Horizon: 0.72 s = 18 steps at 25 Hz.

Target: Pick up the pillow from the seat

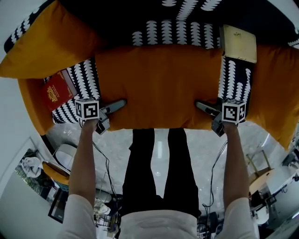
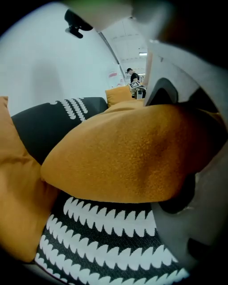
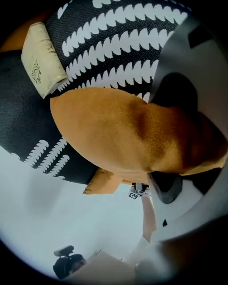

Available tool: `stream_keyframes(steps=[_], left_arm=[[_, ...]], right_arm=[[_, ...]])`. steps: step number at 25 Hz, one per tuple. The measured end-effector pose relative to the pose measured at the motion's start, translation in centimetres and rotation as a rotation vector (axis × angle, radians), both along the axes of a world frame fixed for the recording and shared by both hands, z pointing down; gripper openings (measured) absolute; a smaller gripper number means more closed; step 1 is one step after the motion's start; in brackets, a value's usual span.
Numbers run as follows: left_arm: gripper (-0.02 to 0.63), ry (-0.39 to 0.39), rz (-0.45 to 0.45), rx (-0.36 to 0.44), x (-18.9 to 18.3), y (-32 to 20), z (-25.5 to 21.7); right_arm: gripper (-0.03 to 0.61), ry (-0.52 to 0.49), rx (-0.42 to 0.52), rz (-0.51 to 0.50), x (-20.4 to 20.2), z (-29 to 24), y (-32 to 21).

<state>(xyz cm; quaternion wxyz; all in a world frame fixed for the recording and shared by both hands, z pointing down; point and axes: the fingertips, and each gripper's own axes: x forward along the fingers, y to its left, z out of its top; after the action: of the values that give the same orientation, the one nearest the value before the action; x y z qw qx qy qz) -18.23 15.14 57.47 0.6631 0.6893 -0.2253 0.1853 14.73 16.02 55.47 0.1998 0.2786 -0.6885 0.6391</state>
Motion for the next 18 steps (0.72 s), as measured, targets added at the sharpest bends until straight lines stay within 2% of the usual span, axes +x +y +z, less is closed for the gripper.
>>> stream_keyframes(steps=[7, 18], left_arm=[[0.387, -0.061, 0.029, 0.011, -0.5, 2.3, -2.4], [0.369, -0.164, 0.087, 0.136, 2.1, 2.2, -12.0]], right_arm=[[0.36, 0.015, -0.016, -0.029, -1.0, -2.1, 2.7], [0.325, 0.058, 0.105, 0.003, 1.2, -11.0, 3.9]])
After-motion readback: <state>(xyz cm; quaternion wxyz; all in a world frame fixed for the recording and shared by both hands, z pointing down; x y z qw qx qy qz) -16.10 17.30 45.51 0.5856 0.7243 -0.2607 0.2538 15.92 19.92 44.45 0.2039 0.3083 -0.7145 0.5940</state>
